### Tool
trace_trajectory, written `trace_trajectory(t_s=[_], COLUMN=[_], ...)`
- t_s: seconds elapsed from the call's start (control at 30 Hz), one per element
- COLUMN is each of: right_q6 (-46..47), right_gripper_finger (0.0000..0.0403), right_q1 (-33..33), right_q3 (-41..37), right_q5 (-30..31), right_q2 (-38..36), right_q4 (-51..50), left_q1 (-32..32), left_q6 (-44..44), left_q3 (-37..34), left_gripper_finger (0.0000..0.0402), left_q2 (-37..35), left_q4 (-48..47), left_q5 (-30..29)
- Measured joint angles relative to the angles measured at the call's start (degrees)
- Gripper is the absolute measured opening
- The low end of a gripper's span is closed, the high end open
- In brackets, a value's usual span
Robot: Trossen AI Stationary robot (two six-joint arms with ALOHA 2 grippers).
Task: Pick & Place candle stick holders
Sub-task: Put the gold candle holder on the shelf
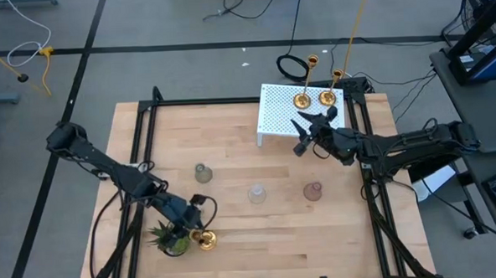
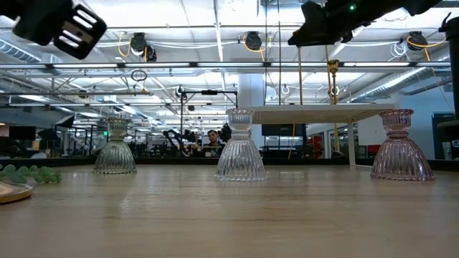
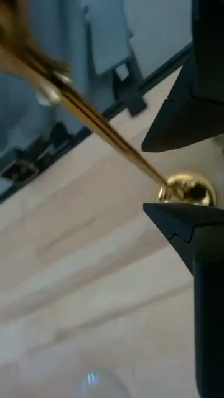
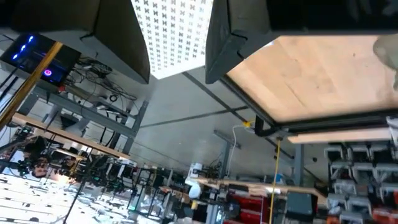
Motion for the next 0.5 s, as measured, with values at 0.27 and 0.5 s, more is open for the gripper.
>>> trace_trajectory(t_s=[0.27,0.5], right_q6=[-0.31,-0.44], right_gripper_finger=[0.0148,0.0146], right_q1=[0.00,-0.02], right_q3=[0.00,0.00], right_q5=[-0.04,-0.15], right_q2=[0.00,0.00], right_q4=[1.63,1.58], left_q1=[-0.99,-0.72], left_q6=[5.45,9.95], left_q3=[0.00,0.02], left_gripper_finger=[0.0104,0.0031], left_q2=[0.36,0.31], left_q4=[1.82,3.85], left_q5=[0.26,0.31])
